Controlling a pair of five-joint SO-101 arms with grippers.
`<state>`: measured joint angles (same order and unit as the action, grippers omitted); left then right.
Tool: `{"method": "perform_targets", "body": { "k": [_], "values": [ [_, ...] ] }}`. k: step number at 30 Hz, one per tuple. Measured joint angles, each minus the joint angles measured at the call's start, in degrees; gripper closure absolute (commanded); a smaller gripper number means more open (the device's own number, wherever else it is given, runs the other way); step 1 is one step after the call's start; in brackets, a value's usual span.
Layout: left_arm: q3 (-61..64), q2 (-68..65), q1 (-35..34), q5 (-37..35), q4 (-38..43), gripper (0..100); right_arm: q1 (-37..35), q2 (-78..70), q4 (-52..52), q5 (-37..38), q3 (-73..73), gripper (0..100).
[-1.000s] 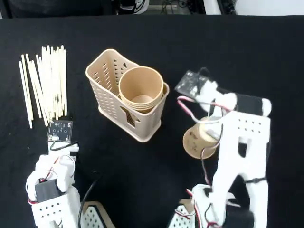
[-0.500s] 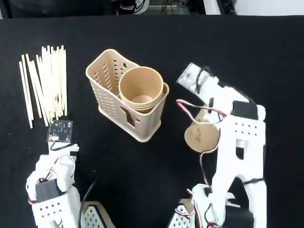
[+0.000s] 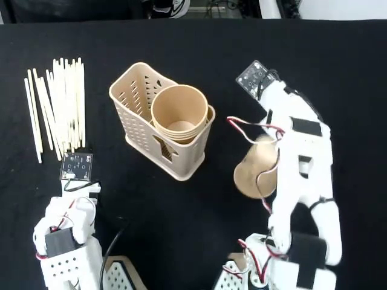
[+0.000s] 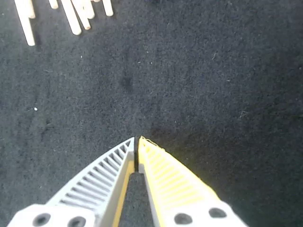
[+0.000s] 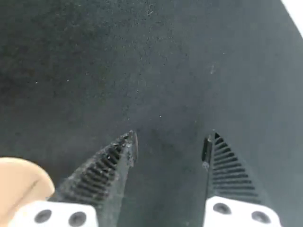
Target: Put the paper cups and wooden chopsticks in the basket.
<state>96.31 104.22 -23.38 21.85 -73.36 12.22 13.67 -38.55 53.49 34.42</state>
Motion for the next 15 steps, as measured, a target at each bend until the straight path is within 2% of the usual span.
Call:
{"method": "perform_targets", "body": {
  "k": [4, 6, 10, 15],
  "values": [
    [0.0, 0.0, 0.0, 0.0, 0.0, 97, 1.5, -3.5, -0.2, -4.2, -7.2, 76.0],
    [0.0, 0.0, 0.0, 0.0, 0.0, 97, 1.8, -4.1, -3.8, -5.3, -11.5, 76.1],
    [0.0, 0.0, 0.0, 0.0, 0.0, 97, 1.9, -4.4, -20.3, -5.5, -21.8, 76.2],
    [0.0, 0.0, 0.0, 0.0, 0.0, 97, 2.3, -4.4, -44.3, 4.0, -29.8, 76.2]
  ]
}}
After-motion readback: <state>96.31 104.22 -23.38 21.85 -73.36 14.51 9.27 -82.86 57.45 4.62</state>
